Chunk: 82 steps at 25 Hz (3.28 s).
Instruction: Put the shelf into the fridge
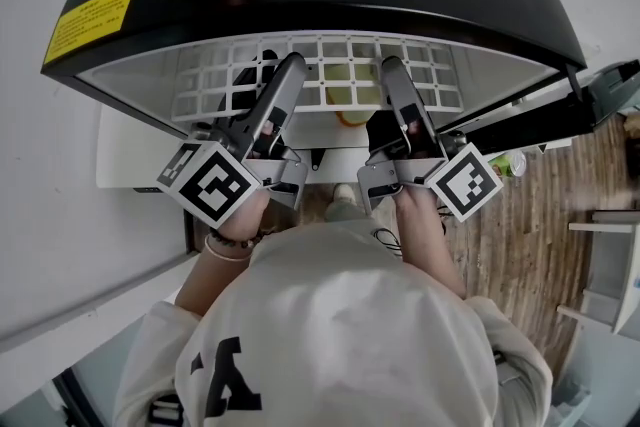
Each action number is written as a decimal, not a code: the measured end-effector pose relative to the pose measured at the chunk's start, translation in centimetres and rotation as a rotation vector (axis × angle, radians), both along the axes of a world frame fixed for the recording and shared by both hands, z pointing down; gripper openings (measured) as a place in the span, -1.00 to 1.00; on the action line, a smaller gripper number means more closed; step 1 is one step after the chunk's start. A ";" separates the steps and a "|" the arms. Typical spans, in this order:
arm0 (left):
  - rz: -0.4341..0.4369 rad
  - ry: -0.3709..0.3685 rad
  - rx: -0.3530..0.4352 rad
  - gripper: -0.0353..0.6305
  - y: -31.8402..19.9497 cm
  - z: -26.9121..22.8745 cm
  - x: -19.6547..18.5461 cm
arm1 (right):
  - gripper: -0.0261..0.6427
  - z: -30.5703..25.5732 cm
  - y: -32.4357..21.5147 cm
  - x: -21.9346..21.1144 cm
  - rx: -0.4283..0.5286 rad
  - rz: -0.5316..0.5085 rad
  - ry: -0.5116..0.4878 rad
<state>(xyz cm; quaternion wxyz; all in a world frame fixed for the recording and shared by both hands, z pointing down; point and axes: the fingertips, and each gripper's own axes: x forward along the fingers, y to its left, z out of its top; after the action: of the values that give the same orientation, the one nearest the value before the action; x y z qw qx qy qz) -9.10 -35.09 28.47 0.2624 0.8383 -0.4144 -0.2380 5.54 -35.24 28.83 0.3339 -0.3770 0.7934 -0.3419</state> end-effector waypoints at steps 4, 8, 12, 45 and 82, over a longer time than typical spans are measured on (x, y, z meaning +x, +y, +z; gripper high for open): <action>0.003 -0.003 0.000 -0.20 -0.2 0.0 0.0 | -0.46 0.0 -0.2 0.0 -0.004 0.011 -0.004; 0.006 -0.004 0.000 -0.19 -0.5 0.0 0.0 | -0.46 0.0 -0.5 0.0 -0.005 0.019 -0.003; 0.006 -0.007 0.000 -0.19 -0.8 0.0 0.0 | -0.46 0.0 -0.9 0.0 -0.005 0.026 -0.003; 0.027 -0.008 0.010 -0.17 -2.4 -0.1 0.0 | -0.46 0.0 -2.5 0.0 -0.011 0.080 -0.008; 0.034 -0.021 0.029 -0.13 -3.1 -0.1 0.0 | -0.46 -0.2 -3.3 -0.1 0.004 0.107 0.012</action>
<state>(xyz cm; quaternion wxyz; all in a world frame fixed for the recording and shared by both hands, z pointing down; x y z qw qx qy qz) -9.07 -38.19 28.37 0.2499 0.8514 -0.3994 -0.2304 5.43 -38.57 28.65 0.3478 -0.4203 0.7746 -0.3199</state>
